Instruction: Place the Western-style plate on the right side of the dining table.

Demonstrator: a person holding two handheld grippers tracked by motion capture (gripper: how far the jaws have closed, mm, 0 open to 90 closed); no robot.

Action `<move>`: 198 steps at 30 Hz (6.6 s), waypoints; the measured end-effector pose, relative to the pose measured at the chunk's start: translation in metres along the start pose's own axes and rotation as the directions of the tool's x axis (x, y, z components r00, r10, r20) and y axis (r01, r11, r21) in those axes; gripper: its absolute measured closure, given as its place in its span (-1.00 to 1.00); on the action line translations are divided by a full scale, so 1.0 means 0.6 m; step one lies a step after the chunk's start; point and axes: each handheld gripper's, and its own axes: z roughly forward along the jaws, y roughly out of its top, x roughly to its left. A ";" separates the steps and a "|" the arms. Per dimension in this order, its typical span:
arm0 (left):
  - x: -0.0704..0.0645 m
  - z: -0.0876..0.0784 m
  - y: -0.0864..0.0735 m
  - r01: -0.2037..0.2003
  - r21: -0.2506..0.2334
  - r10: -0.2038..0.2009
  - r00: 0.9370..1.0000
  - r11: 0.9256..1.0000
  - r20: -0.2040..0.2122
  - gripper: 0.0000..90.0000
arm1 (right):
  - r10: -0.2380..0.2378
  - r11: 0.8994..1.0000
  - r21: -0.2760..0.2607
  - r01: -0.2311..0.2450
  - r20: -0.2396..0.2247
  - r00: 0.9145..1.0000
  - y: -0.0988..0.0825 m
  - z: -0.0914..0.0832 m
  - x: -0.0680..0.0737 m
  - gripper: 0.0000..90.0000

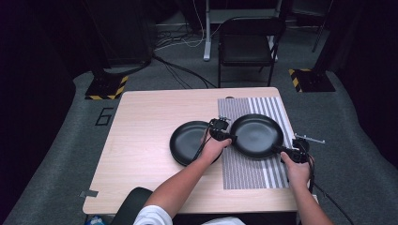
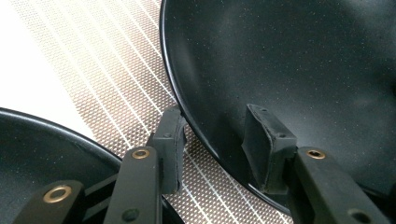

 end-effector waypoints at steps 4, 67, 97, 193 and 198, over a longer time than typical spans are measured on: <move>0.000 0.003 0.001 -0.004 0.013 0.004 1.000 1.000 -0.001 0.31 | 0.016 1.000 0.006 -0.016 0.000 1.000 -0.001 0.003 -0.004 0.39; 0.006 -0.047 0.002 -0.006 -0.054 0.006 1.000 0.999 -0.001 0.15 | -0.020 1.000 0.001 0.020 0.098 0.995 -0.005 -0.009 -0.008 0.24; 0.078 -0.133 -0.032 0.038 -0.145 -0.044 0.999 0.989 -0.032 0.07 | -0.287 0.958 0.018 0.287 0.043 0.957 0.015 -0.022 0.095 0.31; 0.300 -0.278 -0.240 0.056 -0.163 -0.120 0.901 0.985 -0.417 -0.05 | -0.722 0.583 -0.028 0.812 -0.476 0.502 -0.150 0.068 0.283 0.07; 0.304 -0.276 -0.240 0.044 -0.171 -0.113 0.901 0.984 -0.418 -0.07 | -0.724 0.580 -0.026 0.814 -0.476 0.500 -0.153 0.075 0.278 0.06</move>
